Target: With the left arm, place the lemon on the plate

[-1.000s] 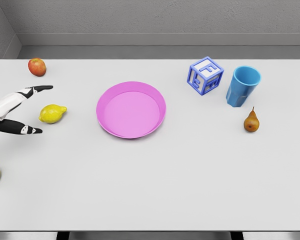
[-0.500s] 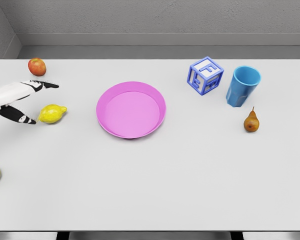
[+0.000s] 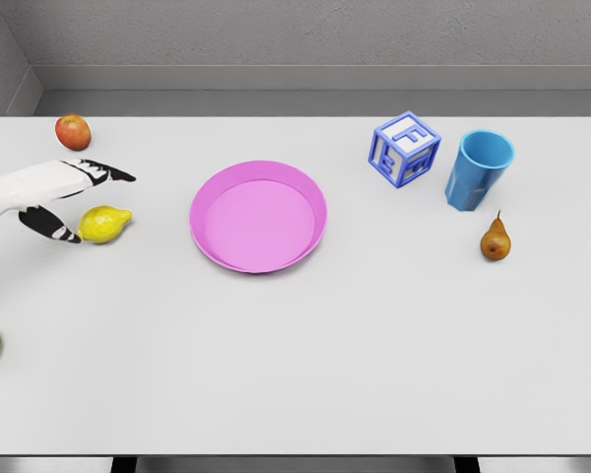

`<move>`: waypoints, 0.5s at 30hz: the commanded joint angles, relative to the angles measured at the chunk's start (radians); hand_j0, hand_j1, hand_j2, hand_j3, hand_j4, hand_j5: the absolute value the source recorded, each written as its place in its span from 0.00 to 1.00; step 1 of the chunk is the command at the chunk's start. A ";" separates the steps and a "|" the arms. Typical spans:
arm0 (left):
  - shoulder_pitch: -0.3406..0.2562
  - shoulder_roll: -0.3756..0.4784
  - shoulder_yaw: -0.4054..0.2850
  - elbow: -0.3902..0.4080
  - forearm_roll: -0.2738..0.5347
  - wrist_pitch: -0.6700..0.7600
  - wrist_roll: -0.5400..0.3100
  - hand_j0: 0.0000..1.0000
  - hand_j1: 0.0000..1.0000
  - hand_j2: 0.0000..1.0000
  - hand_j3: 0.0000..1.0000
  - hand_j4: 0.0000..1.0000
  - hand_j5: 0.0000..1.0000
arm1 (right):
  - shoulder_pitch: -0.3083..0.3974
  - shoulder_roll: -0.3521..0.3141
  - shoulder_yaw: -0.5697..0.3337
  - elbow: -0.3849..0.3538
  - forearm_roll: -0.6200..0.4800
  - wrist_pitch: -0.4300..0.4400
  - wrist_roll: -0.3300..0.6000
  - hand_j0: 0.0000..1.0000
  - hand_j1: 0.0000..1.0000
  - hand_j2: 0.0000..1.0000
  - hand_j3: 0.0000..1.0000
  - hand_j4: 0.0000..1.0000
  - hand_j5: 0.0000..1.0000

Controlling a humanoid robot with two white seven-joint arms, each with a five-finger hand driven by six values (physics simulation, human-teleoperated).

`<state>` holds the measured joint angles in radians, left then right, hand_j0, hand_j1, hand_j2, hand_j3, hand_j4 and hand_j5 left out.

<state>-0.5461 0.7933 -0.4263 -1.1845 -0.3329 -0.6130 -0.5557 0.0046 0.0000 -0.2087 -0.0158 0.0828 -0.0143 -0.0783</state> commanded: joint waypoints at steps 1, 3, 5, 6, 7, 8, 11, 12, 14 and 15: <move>0.000 -0.019 -0.006 0.002 0.002 0.006 0.000 1.00 1.00 1.00 1.00 1.00 1.00 | 0.000 0.000 0.000 0.000 0.000 0.000 0.000 1.00 1.00 1.00 1.00 1.00 1.00; 0.002 -0.019 -0.022 0.003 0.002 0.013 0.000 1.00 1.00 1.00 1.00 1.00 1.00 | 0.000 0.000 0.000 0.000 0.000 0.000 0.000 1.00 1.00 1.00 1.00 1.00 1.00; 0.002 -0.017 -0.043 0.003 0.005 0.015 0.000 1.00 1.00 1.00 1.00 1.00 1.00 | 0.000 0.000 0.000 0.000 0.000 -0.001 0.000 1.00 1.00 1.00 1.00 1.00 1.00; 0.002 -0.017 -0.048 0.003 0.005 0.015 0.000 1.00 1.00 1.00 1.00 1.00 1.00 | 0.000 0.000 0.000 0.000 0.000 0.000 0.000 1.00 1.00 1.00 1.00 1.00 1.00; 0.002 -0.017 -0.049 0.003 0.003 0.015 0.000 1.00 1.00 1.00 1.00 1.00 1.00 | 0.000 0.000 0.000 0.000 0.000 -0.001 0.000 1.00 1.00 1.00 1.00 1.00 1.00; 0.003 -0.017 -0.049 0.003 0.003 0.015 0.000 1.00 1.00 1.00 1.00 1.00 1.00 | 0.000 0.000 0.000 0.000 0.000 0.000 0.000 1.00 1.00 1.00 1.00 1.00 1.00; 0.005 -0.017 -0.072 0.003 0.002 0.075 0.000 1.00 1.00 1.00 1.00 1.00 1.00 | 0.000 0.000 0.000 0.000 0.000 0.000 0.000 1.00 1.00 1.00 1.00 1.00 1.00; 0.005 -0.016 -0.072 0.003 0.002 0.075 0.000 1.00 1.00 1.00 1.00 1.00 1.00 | 0.000 0.000 0.000 0.000 0.000 0.000 0.000 1.00 1.00 1.00 1.00 1.00 1.00; 0.003 -0.016 -0.072 0.005 0.002 0.075 0.000 1.00 1.00 1.00 1.00 1.00 1.00 | 0.000 0.000 0.000 -0.001 0.000 0.000 0.000 1.00 1.00 1.00 1.00 1.00 1.00; 0.003 -0.016 -0.072 0.005 0.002 0.075 0.000 1.00 1.00 1.00 1.00 1.00 1.00 | 0.000 0.000 0.000 0.000 0.000 0.000 0.000 1.00 1.00 1.00 1.00 1.00 1.00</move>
<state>-0.5430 0.7767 -0.4951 -1.1797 -0.3372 -0.5480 -0.5558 0.0046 0.0000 -0.2087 -0.0160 0.0828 -0.0142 -0.0783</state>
